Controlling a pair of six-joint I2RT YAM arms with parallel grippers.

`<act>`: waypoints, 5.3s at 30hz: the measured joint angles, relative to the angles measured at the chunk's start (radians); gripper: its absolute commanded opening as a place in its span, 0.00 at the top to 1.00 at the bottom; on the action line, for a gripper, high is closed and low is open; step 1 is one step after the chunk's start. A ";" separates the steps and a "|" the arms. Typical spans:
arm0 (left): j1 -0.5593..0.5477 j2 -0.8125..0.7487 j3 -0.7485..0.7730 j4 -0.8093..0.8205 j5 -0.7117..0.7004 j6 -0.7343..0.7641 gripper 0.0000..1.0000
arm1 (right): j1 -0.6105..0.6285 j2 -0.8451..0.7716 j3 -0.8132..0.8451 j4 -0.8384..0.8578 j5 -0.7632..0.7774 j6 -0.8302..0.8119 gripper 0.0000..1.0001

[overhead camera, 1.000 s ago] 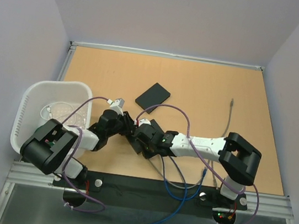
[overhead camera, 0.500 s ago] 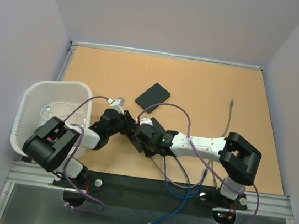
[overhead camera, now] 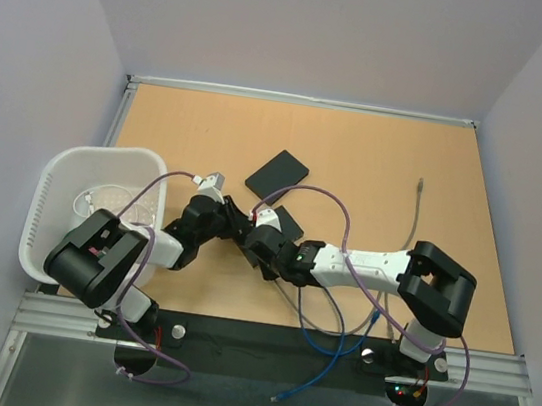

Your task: Insert the plug into the switch port

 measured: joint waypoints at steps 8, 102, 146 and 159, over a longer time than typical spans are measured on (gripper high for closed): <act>-0.005 0.026 0.016 0.048 0.023 -0.018 0.72 | -0.002 0.023 0.001 0.175 0.109 -0.033 1.00; -0.085 -0.669 0.137 -0.868 -0.061 0.020 0.46 | -0.401 0.131 -0.105 0.649 -0.278 0.183 0.31; -0.098 -0.544 -0.075 -0.669 -0.016 -0.012 0.47 | -0.983 -0.421 -0.238 0.034 0.088 0.169 0.32; -0.101 -0.576 -0.198 -0.432 0.050 -0.018 0.48 | -1.153 -0.072 0.058 -0.017 0.051 0.083 0.38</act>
